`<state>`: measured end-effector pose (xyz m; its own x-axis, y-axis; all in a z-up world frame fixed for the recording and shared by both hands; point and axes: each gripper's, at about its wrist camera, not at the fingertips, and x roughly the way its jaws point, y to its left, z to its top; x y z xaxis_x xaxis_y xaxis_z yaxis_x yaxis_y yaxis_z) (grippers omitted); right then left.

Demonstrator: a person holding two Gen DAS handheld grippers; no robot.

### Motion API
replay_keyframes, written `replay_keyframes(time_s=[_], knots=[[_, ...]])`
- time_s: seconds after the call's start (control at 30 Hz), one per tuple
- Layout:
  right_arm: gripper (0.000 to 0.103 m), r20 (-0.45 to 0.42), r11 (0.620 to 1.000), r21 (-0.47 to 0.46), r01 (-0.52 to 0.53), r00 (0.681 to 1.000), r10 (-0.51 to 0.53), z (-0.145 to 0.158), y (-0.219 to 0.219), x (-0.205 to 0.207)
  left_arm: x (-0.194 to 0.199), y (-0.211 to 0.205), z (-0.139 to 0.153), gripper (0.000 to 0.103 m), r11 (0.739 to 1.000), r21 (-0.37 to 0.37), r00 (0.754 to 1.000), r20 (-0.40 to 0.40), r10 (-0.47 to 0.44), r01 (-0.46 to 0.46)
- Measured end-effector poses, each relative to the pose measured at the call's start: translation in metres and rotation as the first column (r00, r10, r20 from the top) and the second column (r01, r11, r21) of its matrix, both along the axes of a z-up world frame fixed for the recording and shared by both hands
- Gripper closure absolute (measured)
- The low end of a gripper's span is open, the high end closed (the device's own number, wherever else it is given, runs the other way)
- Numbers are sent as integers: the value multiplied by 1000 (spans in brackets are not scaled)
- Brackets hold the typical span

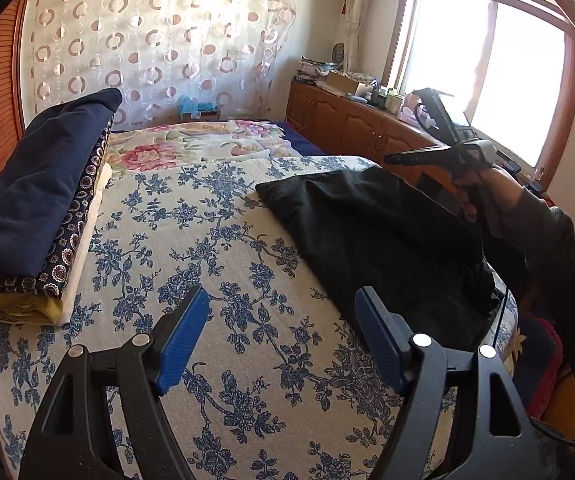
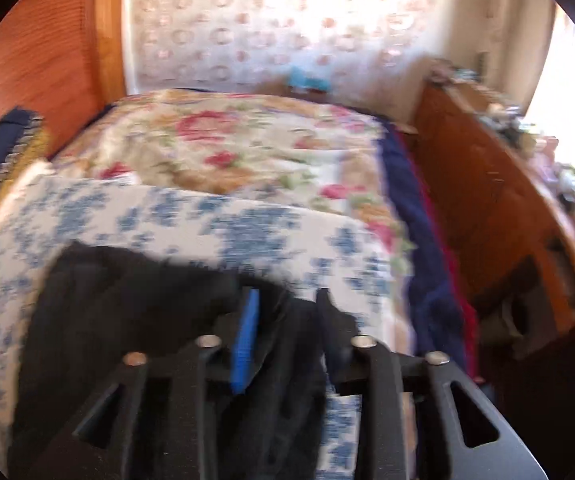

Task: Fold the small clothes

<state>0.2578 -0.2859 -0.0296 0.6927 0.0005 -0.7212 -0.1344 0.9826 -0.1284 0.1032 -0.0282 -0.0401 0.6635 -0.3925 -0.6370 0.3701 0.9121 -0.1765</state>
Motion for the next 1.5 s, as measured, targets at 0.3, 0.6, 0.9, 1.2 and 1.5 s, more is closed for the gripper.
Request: replay_keyframes(time_s=[0.3, 0.6, 0.9, 1.2, 1.5], knots=[[62, 28, 982, 128, -139, 990, 137, 8, -5, -54, 1, -8, -5, 27, 1000, -9, 1000, -12, -15, 15], [62, -90, 975, 158, -158, 981, 174, -25, 11, -40, 2, -22, -8, 27, 999, 15, 999, -24, -40, 41], [100, 79, 987, 149, -66, 995, 55, -7, -16, -36, 3, -23, -15, 27, 999, 9, 998, -40, -49, 49], [62, 13, 993, 120, 2, 1000, -3, -10, -40, -39, 2, -32, -19, 27, 998, 14, 997, -50, -65, 66], [62, 54, 983, 138, -122, 992, 115, -8, -32, -151, 1, -50, -27, 27, 994, 12, 992, -66, -105, 106]])
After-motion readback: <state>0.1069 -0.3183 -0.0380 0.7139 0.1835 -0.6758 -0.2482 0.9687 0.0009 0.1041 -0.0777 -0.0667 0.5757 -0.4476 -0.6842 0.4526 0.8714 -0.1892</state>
